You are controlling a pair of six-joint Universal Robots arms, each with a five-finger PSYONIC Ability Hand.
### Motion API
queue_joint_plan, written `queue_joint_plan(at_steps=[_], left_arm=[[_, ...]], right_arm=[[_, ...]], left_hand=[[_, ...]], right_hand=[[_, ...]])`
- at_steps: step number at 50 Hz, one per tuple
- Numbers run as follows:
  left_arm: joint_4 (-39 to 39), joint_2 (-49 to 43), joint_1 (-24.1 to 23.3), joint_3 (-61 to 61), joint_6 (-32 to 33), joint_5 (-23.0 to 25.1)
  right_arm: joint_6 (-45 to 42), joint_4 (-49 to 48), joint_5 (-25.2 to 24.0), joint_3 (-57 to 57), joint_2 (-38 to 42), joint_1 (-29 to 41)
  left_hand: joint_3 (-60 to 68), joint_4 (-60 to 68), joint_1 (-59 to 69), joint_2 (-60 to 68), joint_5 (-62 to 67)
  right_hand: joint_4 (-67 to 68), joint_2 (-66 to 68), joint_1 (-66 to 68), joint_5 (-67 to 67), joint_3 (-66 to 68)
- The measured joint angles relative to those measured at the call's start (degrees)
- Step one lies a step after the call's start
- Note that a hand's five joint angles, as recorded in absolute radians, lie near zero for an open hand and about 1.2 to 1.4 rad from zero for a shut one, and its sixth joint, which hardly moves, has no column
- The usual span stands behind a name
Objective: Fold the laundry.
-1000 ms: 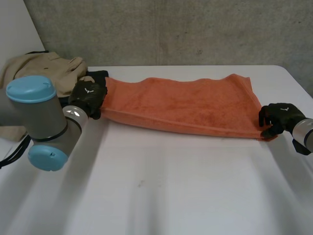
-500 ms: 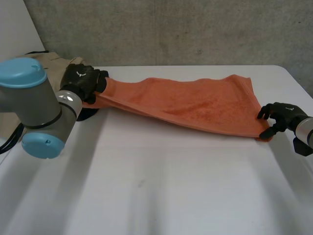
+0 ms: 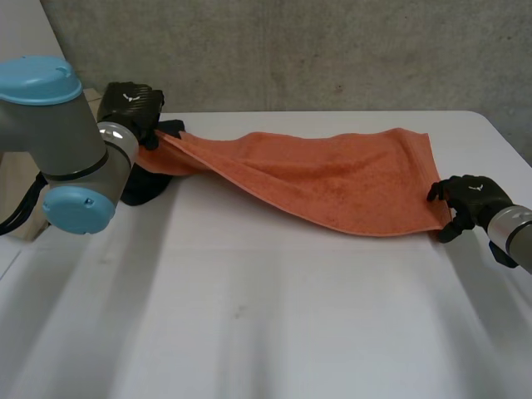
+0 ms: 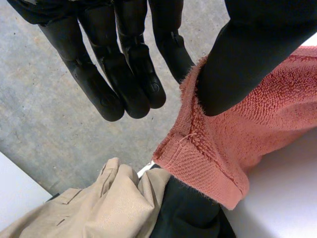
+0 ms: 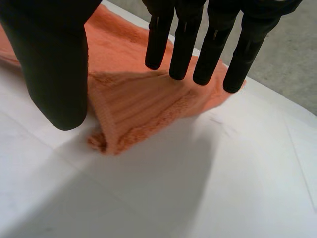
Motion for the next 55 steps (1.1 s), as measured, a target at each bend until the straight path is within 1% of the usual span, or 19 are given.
queue_joint_plan(at_steps=[2,4,5,7,12,15,18,20,22,26,28,31,33,39,45,48,51,53,55], left_arm=[[-0.2,0.0,0.1,-0.1,-0.2,0.0],[-0.3,0.1,0.2,-0.4,-0.3,-0.1],[-0.4,0.3,0.4,-0.7,-0.4,-0.1],[-0.7,0.8,0.7,-1.4,-0.4,-0.2],[-1.8,3.7,1.8,-5.2,-0.4,-0.1],[-3.2,7.9,2.8,-10.2,-0.1,0.4],[-5.7,11.9,3.7,-14.9,1.1,1.1],[-9.8,16.4,4.7,-20.4,3.7,2.1],[-15.0,20.4,5.6,-25.8,7.7,3.4],[-22.9,24.7,6.7,-33.0,15.2,5.3],[-26.7,26.2,7.2,-36.4,19.7,6.4],[-29.3,27.0,7.2,-38.8,24.0,7.6],[-29.7,27.0,6.7,-38.8,25.6,8.0],[-27.1,22.9,3.5,-30.8,23.9,6.6],[-23.4,14.9,0.4,-14.4,20.4,3.4],[-20.3,10.8,-0.6,-3.4,18.8,1.9],[-14.7,8.3,-0.9,7.7,15.9,0.3],[-10.9,7.9,-0.8,12.6,14.0,-0.7],[-4.8,8.2,-0.6,17.8,11.0,-2.2]], right_arm=[[0.1,-0.7,1.4,-0.6,0.8,0.2],[0.2,-1.5,3.1,-1.3,1.6,0.4],[0.3,-1.7,3.8,-1.6,1.9,0.5],[0.4,-2.1,5.3,-2.4,2.5,0.6],[1.0,-1.4,7.1,-3.2,2.1,0.6],[0.7,1.0,6.0,-2.8,-0.6,-0.1],[-2.8,6.1,4.1,-2.1,-4.4,-1.7],[-10.9,15.0,1.9,-0.9,-9.0,-4.5],[-22.1,25.2,0.9,0.7,-12.8,-7.6],[-40.0,37.8,1.5,3.7,-16.8,-11.7],[-48.0,41.6,2.7,5.4,-18.1,-13.3],[-54.0,43.4,3.9,6.7,-18.8,-14.1],[-55.7,43.2,4.5,6.9,-18.6,-14.0],[-52.6,39.6,5.2,3.5,-16.2,-10.4],[-43.2,32.3,5.3,-8.0,-12.4,-5.2],[-36.6,26.9,5.9,-16.8,-10.5,-2.9],[-28.1,19.1,6.8,-25.4,-9.3,-1.4],[-21.7,12.4,7.5,-29.7,-9.2,-0.9],[-13.9,3.4,8.2,-33.1,-9.9,-0.7]], left_hand=[[0.0,0.0,0.0,0.0,0.0],[0.0,0.0,0.0,0.0,0.0],[0.0,0.0,0.0,0.0,0.0],[0.0,0.0,0.0,0.0,0.0],[0.0,0.0,0.0,0.0,0.0],[0.0,0.0,0.0,0.0,0.0],[0.0,0.0,0.0,0.0,0.0],[0.0,0.0,0.0,0.0,0.0],[0.0,0.0,0.0,0.0,0.0],[0.0,0.0,0.0,0.0,0.0],[0.0,0.0,0.0,0.0,0.0],[0.0,0.0,0.0,0.0,0.0],[0.0,0.0,0.0,0.0,0.0],[0.0,0.0,0.0,0.0,0.0],[0.0,0.0,0.0,0.0,0.0],[0.0,0.0,0.0,0.0,0.0],[0.1,0.0,0.0,0.0,0.0],[0.1,0.0,0.0,0.0,0.0],[0.1,0.0,0.0,0.0,0.0]], right_hand=[[3.6,4.2,4.3,3.4,3.7],[10.1,11.3,11.6,9.7,11.0],[19.5,21.2,21.3,19.0,20.6],[31.0,32.0,32.2,30.5,31.0],[34.8,34.2,32.6,32.7,34.2],[34.9,34.2,32.6,32.7,34.2],[34.9,34.2,32.6,32.7,34.3],[34.9,34.2,32.6,32.7,34.3],[34.9,34.2,32.6,33.6,34.3],[34.9,34.2,32.6,34.1,34.4],[35.0,34.2,32.6,34.2,34.4],[35.0,34.2,32.6,34.3,34.4],[35.0,34.2,32.6,34.3,34.4],[35.1,34.2,32.6,34.8,34.4],[35.1,34.2,32.6,34.8,34.5],[35.1,34.2,32.6,34.8,34.5],[35.1,34.2,32.6,34.8,34.6],[35.1,34.2,32.6,34.8,34.6],[35.1,34.2,32.6,34.8,34.6]])
